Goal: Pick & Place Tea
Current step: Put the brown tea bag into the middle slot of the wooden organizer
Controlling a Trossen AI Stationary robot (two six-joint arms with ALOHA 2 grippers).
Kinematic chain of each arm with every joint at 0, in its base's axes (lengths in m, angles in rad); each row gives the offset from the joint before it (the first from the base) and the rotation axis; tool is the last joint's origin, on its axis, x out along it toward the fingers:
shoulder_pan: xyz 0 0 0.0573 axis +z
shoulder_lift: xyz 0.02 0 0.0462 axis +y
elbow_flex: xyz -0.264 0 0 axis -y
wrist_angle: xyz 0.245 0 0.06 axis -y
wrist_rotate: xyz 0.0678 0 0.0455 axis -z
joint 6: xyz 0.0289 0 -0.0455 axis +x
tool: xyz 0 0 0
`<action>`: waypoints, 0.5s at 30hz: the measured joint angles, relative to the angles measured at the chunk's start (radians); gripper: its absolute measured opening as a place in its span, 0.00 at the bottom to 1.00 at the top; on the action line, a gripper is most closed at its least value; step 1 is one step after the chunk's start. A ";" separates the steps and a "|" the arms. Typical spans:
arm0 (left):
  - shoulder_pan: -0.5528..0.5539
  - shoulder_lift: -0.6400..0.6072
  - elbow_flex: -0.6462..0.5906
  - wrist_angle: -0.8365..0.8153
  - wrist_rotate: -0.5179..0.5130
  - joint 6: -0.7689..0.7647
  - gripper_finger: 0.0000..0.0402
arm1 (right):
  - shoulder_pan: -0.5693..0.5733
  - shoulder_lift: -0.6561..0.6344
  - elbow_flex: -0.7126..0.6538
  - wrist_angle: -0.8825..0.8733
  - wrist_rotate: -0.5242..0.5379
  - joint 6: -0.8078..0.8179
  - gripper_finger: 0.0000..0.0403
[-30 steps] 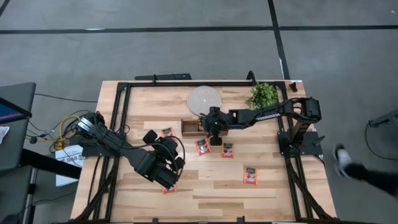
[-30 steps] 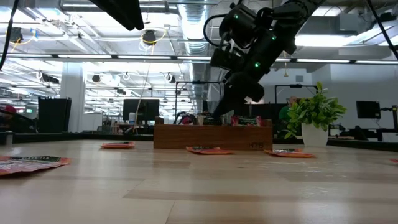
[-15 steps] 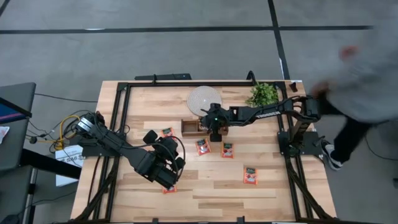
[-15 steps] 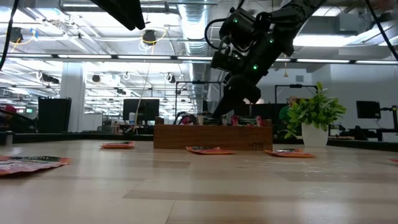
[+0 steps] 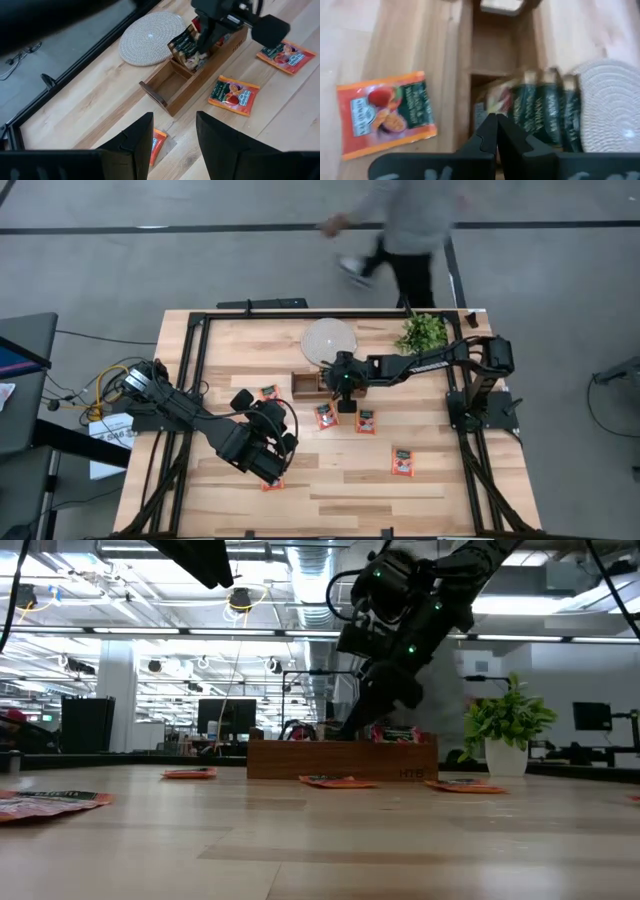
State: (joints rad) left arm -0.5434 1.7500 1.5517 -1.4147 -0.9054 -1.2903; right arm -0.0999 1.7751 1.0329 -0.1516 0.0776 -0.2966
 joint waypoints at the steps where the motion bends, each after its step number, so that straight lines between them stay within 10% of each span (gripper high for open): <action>1: 0.000 0.000 0.000 0.001 0.000 0.000 0.35 | -0.003 0.000 0.001 0.008 0.000 0.000 0.00; 15: 0.000 0.000 0.000 0.004 -0.001 0.001 0.35 | -0.013 -0.001 0.001 0.009 -0.001 0.000 0.00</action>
State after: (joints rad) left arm -0.5434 1.7504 1.5517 -1.4109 -0.9060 -1.2898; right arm -0.1131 1.7744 1.0337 -0.1427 0.0765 -0.2965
